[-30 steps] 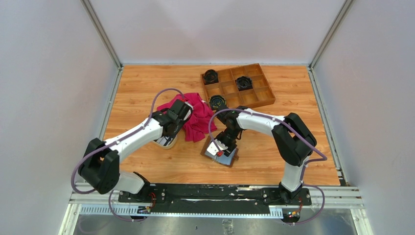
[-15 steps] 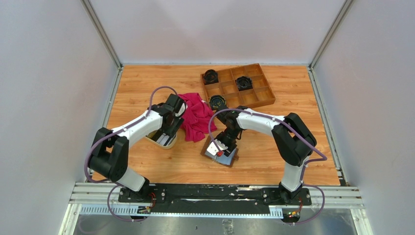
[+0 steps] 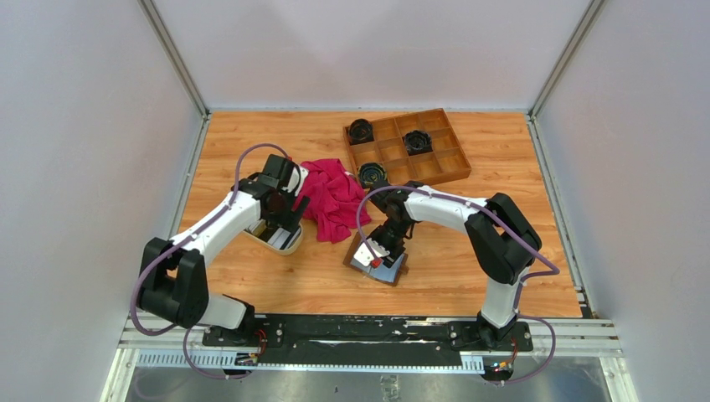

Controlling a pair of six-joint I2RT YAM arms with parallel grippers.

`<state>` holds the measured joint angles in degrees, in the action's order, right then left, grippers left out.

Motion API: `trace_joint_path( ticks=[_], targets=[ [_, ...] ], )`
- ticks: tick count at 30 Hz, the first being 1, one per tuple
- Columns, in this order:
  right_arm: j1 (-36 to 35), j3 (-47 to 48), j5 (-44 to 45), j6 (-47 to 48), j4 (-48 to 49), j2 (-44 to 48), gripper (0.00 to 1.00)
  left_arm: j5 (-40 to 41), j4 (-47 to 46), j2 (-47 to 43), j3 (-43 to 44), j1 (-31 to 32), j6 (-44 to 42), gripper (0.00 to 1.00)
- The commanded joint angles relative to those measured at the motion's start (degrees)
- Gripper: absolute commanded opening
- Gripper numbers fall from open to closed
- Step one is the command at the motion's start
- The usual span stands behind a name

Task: Put the credit cards into the card holder
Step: Pick up the credit card from the storage box.

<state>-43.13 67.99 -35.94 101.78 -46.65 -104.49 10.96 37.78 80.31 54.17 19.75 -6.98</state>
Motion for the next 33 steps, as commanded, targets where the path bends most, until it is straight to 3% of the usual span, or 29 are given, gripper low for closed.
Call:
trace_joint_path(
  ticks=[1, 7, 23, 28, 33],
  targets=[
    [-1.1, -0.4, 2.7, 0.9, -1.2, -2.6, 0.51, -3.5, -0.5, 0.2, -1.0, -0.6, -1.1, 0.87],
    [-1.2, -0.3, 2.7, 0.8, -1.2, -2.6, 0.51, -4.2, -0.1, 3.2, -0.4, -0.6, -1.5, 0.77],
    [-1.6, 0.0, 2.5, 0.9, -1.7, -2.7, 0.50, -1.1, 0.9, 7.8, 2.3, -3.6, -0.5, 0.35],
    [-1.7, 0.0, 2.6, 1.0, -1.7, -2.8, 0.50, -2.5, 0.9, 8.5, 2.6, -5.1, -0.1, 0.33],
    [-1.8, 0.0, 2.6, 0.9, -1.8, -2.9, 0.50, -4.8, 1.2, 10.1, 3.6, -7.8, 0.1, 0.39]
  ],
)
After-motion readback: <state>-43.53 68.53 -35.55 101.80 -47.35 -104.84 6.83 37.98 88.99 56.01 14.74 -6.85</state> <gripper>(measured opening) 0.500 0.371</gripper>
